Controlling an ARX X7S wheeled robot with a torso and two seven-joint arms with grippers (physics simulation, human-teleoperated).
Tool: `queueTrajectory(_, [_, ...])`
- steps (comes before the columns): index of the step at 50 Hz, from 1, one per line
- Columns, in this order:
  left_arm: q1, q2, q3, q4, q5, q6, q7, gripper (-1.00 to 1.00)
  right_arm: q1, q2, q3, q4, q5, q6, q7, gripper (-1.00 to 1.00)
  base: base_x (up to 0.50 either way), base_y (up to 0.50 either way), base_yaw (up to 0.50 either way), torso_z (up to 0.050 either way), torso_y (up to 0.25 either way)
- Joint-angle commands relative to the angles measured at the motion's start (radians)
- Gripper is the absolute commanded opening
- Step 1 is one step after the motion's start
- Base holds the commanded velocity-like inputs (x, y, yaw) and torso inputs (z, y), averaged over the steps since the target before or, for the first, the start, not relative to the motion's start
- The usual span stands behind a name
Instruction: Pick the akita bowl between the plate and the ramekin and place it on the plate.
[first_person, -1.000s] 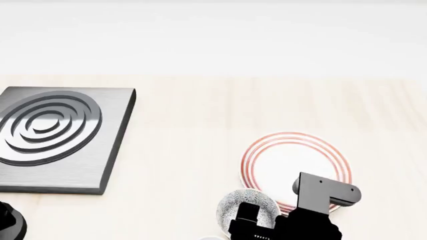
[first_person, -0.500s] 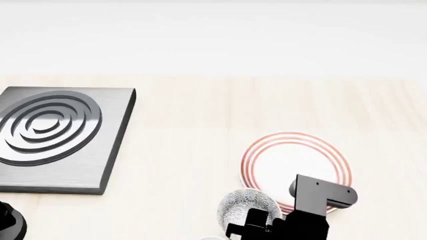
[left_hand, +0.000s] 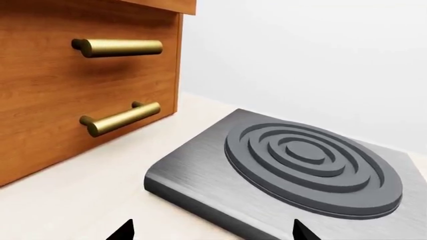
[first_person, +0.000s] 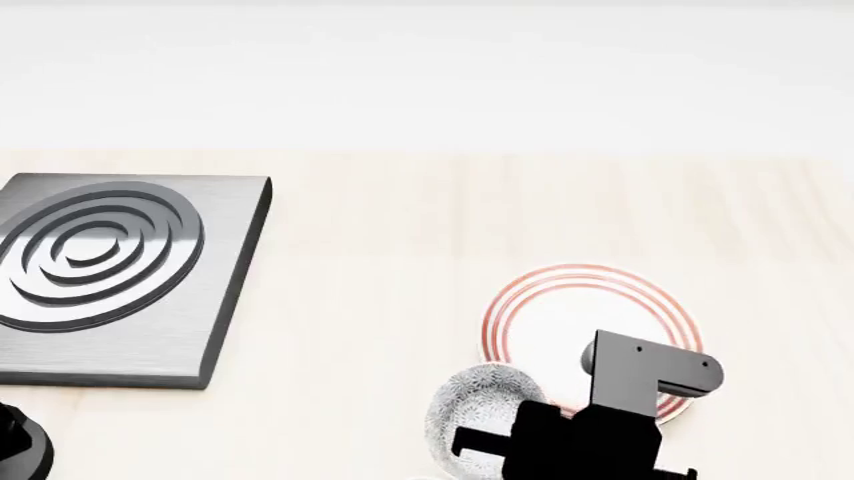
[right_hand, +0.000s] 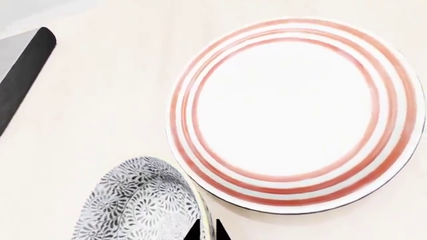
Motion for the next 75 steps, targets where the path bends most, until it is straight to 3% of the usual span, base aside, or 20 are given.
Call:
queueTrajectory(1, [0.001,0.018,-0.019,-0.001,0.019,0.003,0.020,1.00,0.024,-0.019,0.033,-0.061,0.006,0.003,0.007,-1.00,0.00,0.00,0.00,0.000,0.000])
queueTrajectory(28, [0.010,0.017,-0.013,0.016,0.013,-0.003,0.011,1.00,0.256,-0.031,0.063,0.097,0.047,0.071,0.031,-1.00,0.00,0.00,0.00,0.000,0.000])
queueTrajectory(49, [0.007,0.004,-0.021,0.002,-0.005,0.001,0.025,1.00,0.363,-0.048,0.058,0.297,-0.010,-0.019,0.033,-1.00,0.00,0.00,0.00,0.000,0.000])
queueTrajectory(75, [0.005,0.010,-0.008,0.013,0.000,-0.003,0.009,1.00,0.655,-0.068,0.066,0.966,-0.132,-0.360,-0.099,-1.00,0.00,0.00,0.00,0.000,0.000])
